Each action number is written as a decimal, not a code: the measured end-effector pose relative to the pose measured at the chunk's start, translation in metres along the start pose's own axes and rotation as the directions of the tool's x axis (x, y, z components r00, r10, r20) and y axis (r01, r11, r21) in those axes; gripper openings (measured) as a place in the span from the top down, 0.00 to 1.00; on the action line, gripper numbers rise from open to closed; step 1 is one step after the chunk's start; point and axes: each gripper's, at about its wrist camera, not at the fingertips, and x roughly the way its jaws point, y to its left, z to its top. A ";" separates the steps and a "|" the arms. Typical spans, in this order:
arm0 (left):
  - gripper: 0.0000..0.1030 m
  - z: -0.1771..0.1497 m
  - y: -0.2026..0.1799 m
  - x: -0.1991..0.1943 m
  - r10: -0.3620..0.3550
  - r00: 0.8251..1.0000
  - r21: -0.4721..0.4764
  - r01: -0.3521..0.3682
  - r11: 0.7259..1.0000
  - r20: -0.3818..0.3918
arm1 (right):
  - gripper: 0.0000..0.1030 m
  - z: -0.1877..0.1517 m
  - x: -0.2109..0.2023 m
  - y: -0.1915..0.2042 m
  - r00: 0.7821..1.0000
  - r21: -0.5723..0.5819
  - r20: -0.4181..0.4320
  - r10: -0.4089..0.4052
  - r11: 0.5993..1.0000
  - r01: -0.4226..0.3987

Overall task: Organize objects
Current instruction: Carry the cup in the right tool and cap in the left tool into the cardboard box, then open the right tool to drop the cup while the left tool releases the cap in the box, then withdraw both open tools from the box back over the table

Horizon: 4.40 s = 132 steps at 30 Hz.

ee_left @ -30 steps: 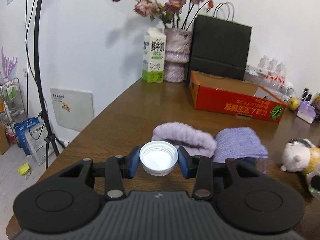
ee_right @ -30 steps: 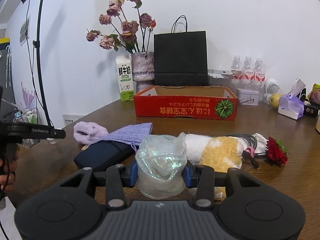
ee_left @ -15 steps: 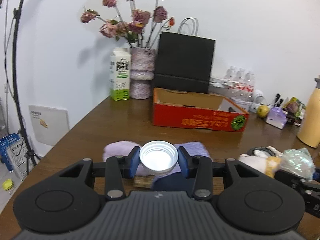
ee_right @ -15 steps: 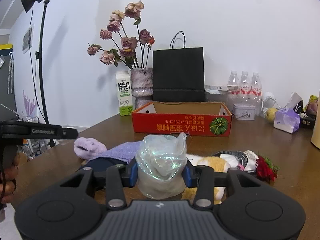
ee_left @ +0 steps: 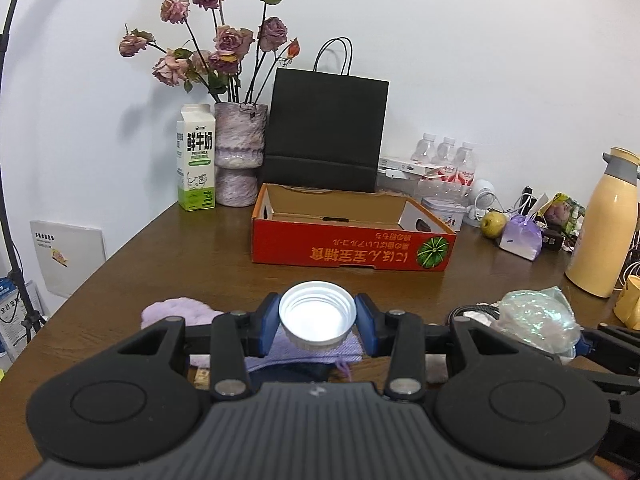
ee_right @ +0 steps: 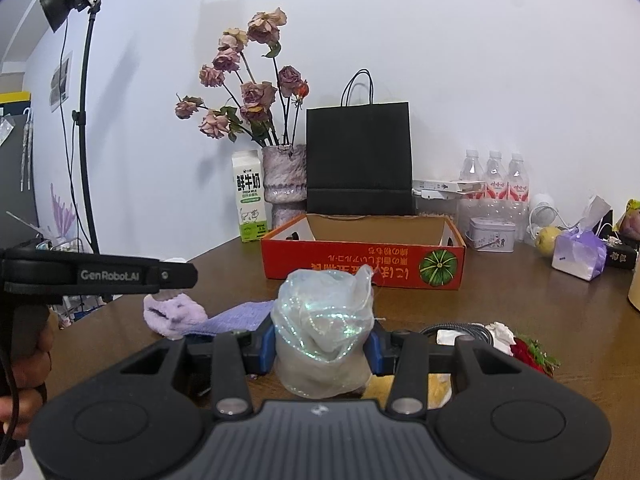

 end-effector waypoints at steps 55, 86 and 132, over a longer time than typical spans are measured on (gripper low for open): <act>0.60 0.118 -0.046 0.166 0.071 0.993 -0.167 -0.054 0.985 0.099 | 0.60 0.135 0.171 -0.084 0.999 -0.004 0.044 -0.015 1.000 0.016; 0.60 0.122 -0.041 0.297 0.237 0.971 -0.187 -0.238 0.953 -0.030 | 0.60 0.125 0.315 -0.129 0.984 0.025 -0.175 -0.032 0.999 0.037; 0.01 0.085 -0.005 0.231 0.369 0.927 -0.210 -0.348 0.914 0.066 | 0.03 0.079 0.259 -0.073 0.985 -0.131 -0.074 -0.155 0.981 0.144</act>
